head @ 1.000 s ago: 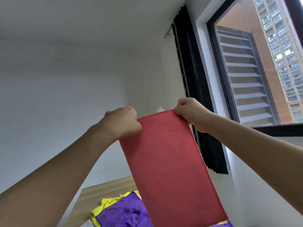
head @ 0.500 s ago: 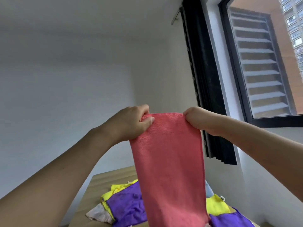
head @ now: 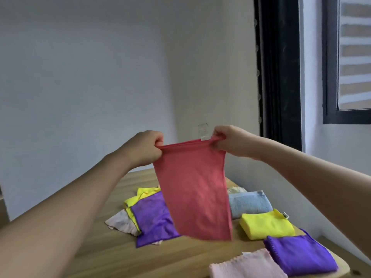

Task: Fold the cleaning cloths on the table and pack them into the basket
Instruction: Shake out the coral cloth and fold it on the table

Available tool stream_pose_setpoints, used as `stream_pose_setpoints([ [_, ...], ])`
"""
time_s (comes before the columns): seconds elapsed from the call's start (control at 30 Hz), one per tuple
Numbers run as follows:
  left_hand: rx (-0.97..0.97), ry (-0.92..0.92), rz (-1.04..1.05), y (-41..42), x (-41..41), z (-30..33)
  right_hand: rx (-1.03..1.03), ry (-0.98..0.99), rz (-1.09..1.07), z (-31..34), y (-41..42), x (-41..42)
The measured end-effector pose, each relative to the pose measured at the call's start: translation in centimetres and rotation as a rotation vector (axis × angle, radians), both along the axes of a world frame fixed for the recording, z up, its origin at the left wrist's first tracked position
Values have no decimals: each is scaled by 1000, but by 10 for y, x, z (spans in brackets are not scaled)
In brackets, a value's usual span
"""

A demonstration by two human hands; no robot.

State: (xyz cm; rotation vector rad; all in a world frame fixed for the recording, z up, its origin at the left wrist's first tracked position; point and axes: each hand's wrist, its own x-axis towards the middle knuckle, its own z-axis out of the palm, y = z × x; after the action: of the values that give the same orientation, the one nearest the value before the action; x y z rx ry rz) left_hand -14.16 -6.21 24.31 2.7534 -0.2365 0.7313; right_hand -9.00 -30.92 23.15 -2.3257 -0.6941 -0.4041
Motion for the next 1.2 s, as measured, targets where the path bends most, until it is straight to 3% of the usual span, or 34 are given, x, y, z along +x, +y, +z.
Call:
stream_pose_setpoints([
  [0.1, -47, -108, -8, 14, 13, -9, -15, -122, -13, -4, 4, 15],
  [0.2, -80, -40, -67, 21, 16, -28, -15, -105, -5, -27, 6, 18],
  [0.33, 67, 361, -138, 24, 4, -103, -200, 71, 36, -93, 12, 7],
  [0.43, 95, 645, -201, 25, -8, -179, -484, 204, 55, -156, 14, -1],
  [0.5, -11, 741, -194, 26, -11, -222, -647, 312, 77, -187, 15, -3],
  [0.63, -440, 850, -184, 36, 3, -272, -798, 466, 73, -211, 20, 13],
  [0.7, -590, 783, -109, 41, 23, -282, -787, 490, 53, -215, 27, 31],
  [0.77, -613, 637, 21, 44, 43, -290, -731, 464, 27, -219, 35, 51],
  [0.93, -405, 394, 323, 53, 76, -322, -581, 266, -3, -255, 67, 96],
  [1.07, -156, 217, 358, 56, 87, -351, -410, 146, -46, -308, 85, 118],
  [1.2, -155, 119, 329, 57, 97, -363, -157, 31, -97, -351, 86, 131],
])
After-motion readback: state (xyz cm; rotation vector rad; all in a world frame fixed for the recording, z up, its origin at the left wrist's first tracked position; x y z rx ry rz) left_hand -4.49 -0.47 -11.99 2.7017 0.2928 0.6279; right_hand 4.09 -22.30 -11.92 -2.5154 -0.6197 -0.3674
